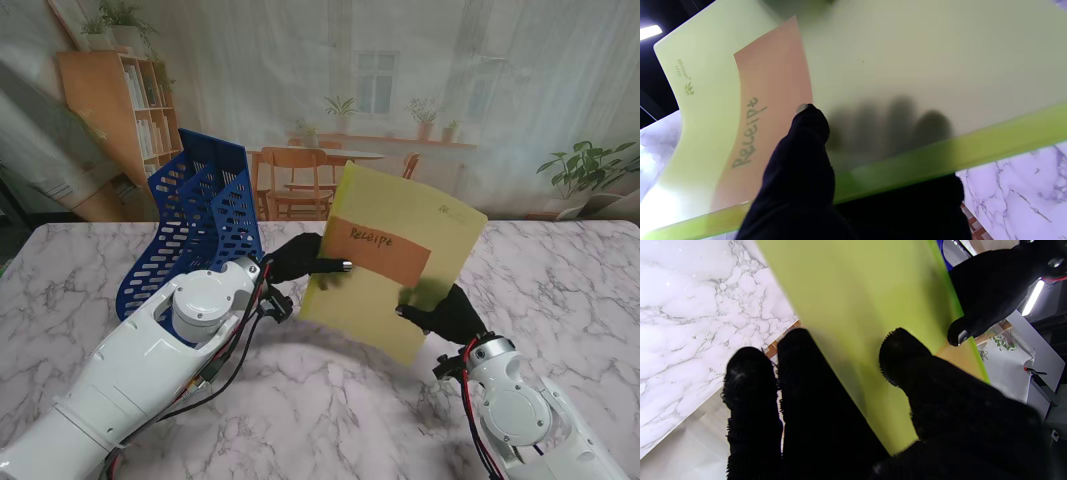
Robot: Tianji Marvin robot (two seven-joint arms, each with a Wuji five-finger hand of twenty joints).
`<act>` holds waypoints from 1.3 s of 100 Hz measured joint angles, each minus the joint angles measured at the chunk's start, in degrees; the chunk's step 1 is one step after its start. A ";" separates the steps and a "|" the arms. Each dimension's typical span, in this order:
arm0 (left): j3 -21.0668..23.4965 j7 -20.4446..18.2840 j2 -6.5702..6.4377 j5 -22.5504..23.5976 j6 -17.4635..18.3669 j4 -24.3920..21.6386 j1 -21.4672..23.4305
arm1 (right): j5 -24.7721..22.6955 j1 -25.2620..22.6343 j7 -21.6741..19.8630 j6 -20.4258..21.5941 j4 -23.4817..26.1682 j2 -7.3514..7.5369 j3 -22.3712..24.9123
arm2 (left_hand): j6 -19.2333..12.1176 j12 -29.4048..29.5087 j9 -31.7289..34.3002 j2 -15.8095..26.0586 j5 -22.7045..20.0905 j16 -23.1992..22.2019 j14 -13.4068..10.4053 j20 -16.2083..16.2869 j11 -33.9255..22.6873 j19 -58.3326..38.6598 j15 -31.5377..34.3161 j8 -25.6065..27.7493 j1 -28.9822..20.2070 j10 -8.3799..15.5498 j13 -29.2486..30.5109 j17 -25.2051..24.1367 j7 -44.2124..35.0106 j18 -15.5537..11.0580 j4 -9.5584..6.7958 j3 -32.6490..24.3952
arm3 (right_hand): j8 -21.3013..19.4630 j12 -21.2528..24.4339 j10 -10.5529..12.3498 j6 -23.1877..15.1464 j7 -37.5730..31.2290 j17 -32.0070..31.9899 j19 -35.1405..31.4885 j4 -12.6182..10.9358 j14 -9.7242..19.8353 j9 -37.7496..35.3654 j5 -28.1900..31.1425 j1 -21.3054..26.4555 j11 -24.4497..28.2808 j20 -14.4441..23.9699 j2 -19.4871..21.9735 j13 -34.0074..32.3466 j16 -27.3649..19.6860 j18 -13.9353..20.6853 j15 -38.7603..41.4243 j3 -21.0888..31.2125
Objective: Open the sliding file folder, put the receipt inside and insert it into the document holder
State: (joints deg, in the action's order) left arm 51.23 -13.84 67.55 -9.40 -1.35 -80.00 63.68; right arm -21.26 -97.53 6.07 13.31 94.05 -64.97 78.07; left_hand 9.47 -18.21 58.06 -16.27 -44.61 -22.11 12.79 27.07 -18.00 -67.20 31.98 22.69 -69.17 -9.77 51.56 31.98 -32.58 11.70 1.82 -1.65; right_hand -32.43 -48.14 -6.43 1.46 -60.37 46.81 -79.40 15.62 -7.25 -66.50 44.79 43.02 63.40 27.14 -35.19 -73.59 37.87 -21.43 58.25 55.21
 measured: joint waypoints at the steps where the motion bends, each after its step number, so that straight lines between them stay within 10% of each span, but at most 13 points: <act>1: 0.00 0.19 0.02 0.07 0.02 -0.05 0.04 | -0.01 0.00 0.22 0.01 -0.03 -0.04 0.00 | -0.02 0.01 0.04 0.00 -0.03 -0.04 -0.01 -0.01 0.03 -0.06 0.43 0.06 -0.02 0.00 0.17 0.29 -0.20 0.00 0.00 -0.04 | 0.00 0.03 0.01 0.00 0.00 -0.43 0.26 0.00 -0.03 0.34 0.00 0.00 0.00 0.00 0.00 0.16 -0.15 0.00 -0.84 -0.03; 37: 1.96 7.93 0.74 5.70 2.75 -3.81 4.73 | 5.13 -0.08 1.91 -0.17 -0.14 -1.40 0.77 | -0.71 0.08 2.27 -0.07 -2.75 -0.52 -0.12 -0.94 -0.96 -0.66 2.41 0.93 -0.15 -0.11 3.43 4.56 -4.14 0.01 -0.01 -1.46 | 10.36 13.02 -2.28 -2.86 2.25 -17.95 8.32 -1.25 -3.53 22.36 -13.29 0.99 -10.07 -0.53 6.38 21.71 -7.27 -3.74 -19.26 -4.34; 62: 3.45 9.61 0.75 6.66 5.10 -6.41 6.79 | 7.96 -0.45 2.48 -0.06 0.88 -1.79 1.15 | -0.71 -0.49 2.92 -0.25 -2.77 -0.53 -0.09 -1.18 -1.24 -1.39 2.95 0.95 -0.71 -0.18 3.79 5.52 -4.59 0.02 -0.02 -2.18 | 7.30 25.85 -2.97 -1.93 19.60 -30.32 16.27 -6.54 -4.27 41.31 -21.89 -18.56 -20.10 -3.92 6.85 38.25 -15.47 -4.78 -30.14 -2.62; 91: 5.79 10.60 0.70 7.02 7.34 -9.08 8.84 | 12.33 -1.14 4.76 2.69 1.70 -2.88 2.74 | -0.71 -0.54 2.99 -0.39 -2.79 0.18 -0.09 -1.51 -1.24 -2.04 3.08 0.95 -0.71 -0.19 4.71 6.23 -4.71 0.06 -0.03 -3.01 | 11.66 29.84 -2.84 0.17 25.04 -40.37 27.56 -6.55 -4.80 51.97 -32.72 -25.13 -26.14 -8.17 7.55 48.21 -22.13 -4.93 -41.54 -20.34; 130: 11.77 11.92 -0.26 11.12 13.16 -15.10 14.21 | 12.33 -1.20 10.27 7.09 0.00 -4.11 5.77 | -0.50 -0.54 2.99 -0.85 -2.82 0.34 -0.09 -2.86 -1.24 -2.06 3.09 0.98 -0.70 -0.20 4.84 6.38 -4.89 0.06 -0.03 -3.10 | 13.13 30.81 -1.57 0.20 25.61 -43.80 34.40 -7.03 -4.34 54.86 -36.14 -28.01 -28.26 -8.43 11.18 51.72 -23.55 -3.63 -46.90 -21.69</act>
State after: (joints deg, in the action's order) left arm 63.00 -1.92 67.29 1.72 11.81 -95.10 77.89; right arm -8.93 -98.73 16.33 20.40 94.04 -69.08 83.83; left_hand 8.97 -18.75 61.06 -17.11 -47.43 -21.77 12.70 24.21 -19.24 -69.26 35.07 23.66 -69.87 -9.96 56.41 38.35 -37.47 11.77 1.79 -4.75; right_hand -19.31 -17.34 -8.00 1.66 -34.76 3.01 -45.00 8.59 -11.59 -11.64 8.65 15.01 35.14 18.71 -24.02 -21.87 14.31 -25.06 11.36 33.52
